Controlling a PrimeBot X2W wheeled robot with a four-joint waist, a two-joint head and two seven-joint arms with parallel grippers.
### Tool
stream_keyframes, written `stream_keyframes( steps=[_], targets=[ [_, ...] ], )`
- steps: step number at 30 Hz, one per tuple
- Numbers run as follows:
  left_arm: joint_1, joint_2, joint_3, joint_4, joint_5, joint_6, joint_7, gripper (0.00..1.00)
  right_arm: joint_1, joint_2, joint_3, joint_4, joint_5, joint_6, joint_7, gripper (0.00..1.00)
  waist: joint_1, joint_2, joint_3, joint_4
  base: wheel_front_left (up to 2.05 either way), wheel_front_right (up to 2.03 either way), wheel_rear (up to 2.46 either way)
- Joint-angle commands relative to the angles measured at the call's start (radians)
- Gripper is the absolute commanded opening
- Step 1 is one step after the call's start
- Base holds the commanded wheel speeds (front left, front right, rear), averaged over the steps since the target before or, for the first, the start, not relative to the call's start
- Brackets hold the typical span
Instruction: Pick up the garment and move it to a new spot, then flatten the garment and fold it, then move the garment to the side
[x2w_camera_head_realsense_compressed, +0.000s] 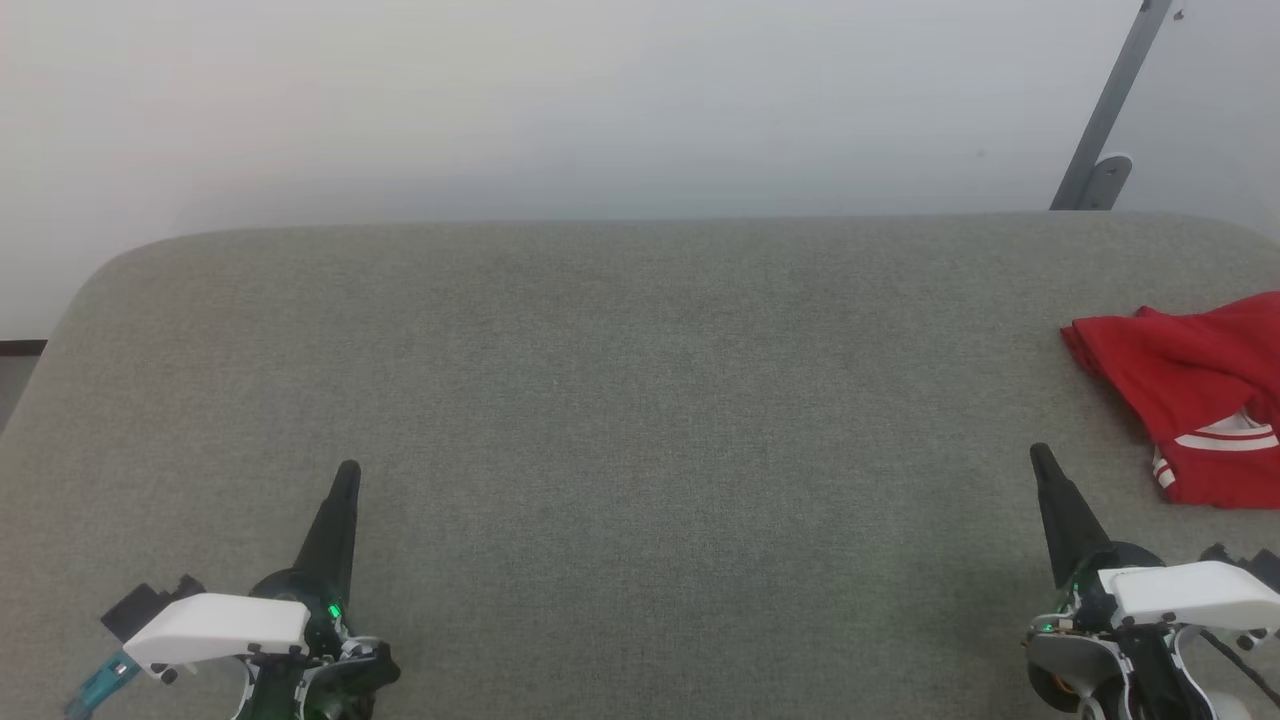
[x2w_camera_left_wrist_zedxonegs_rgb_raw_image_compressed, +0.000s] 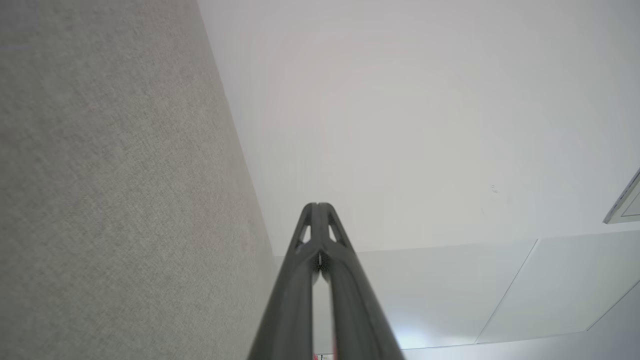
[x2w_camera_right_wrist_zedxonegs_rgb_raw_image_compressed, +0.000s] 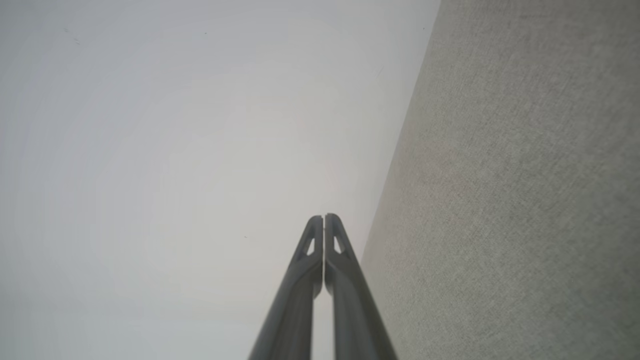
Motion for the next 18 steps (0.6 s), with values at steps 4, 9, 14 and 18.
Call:
stream_keyframes(
  steps=[4, 9, 14, 18],
  targets=[
    [-0.019, -0.007, 0.007, -0.005, -0.032, -0.003, 0.012, 0.00, -0.014, 0.004, -0.001, -0.006, 0.041, 0.000, 0.012, 0.00, -0.0001, -0.0001, 0.001, -0.001, 0.00, 0.00, 0.00],
    [-0.023, -0.015, 0.009, -0.005, -0.053, -0.003, 0.021, 0.00, -0.014, 0.005, -0.001, -0.007, 0.074, 0.000, 0.018, 0.00, -0.0001, -0.0001, 0.003, -0.001, 0.00, 0.00, 0.00],
    [-0.024, -0.015, 0.009, -0.005, -0.055, -0.003, 0.020, 0.00, -0.015, 0.005, -0.001, -0.007, 0.074, 0.000, 0.019, 0.00, -0.0001, -0.0001, 0.003, -0.001, 0.00, 0.00, 0.00],
    [-0.024, -0.015, 0.009, -0.005, -0.055, -0.003, 0.020, 0.00, -0.015, 0.005, -0.001, -0.007, 0.074, 0.000, 0.019, 0.00, -0.0001, -0.0001, 0.003, -0.001, 0.00, 0.00, 0.00]
  ],
)
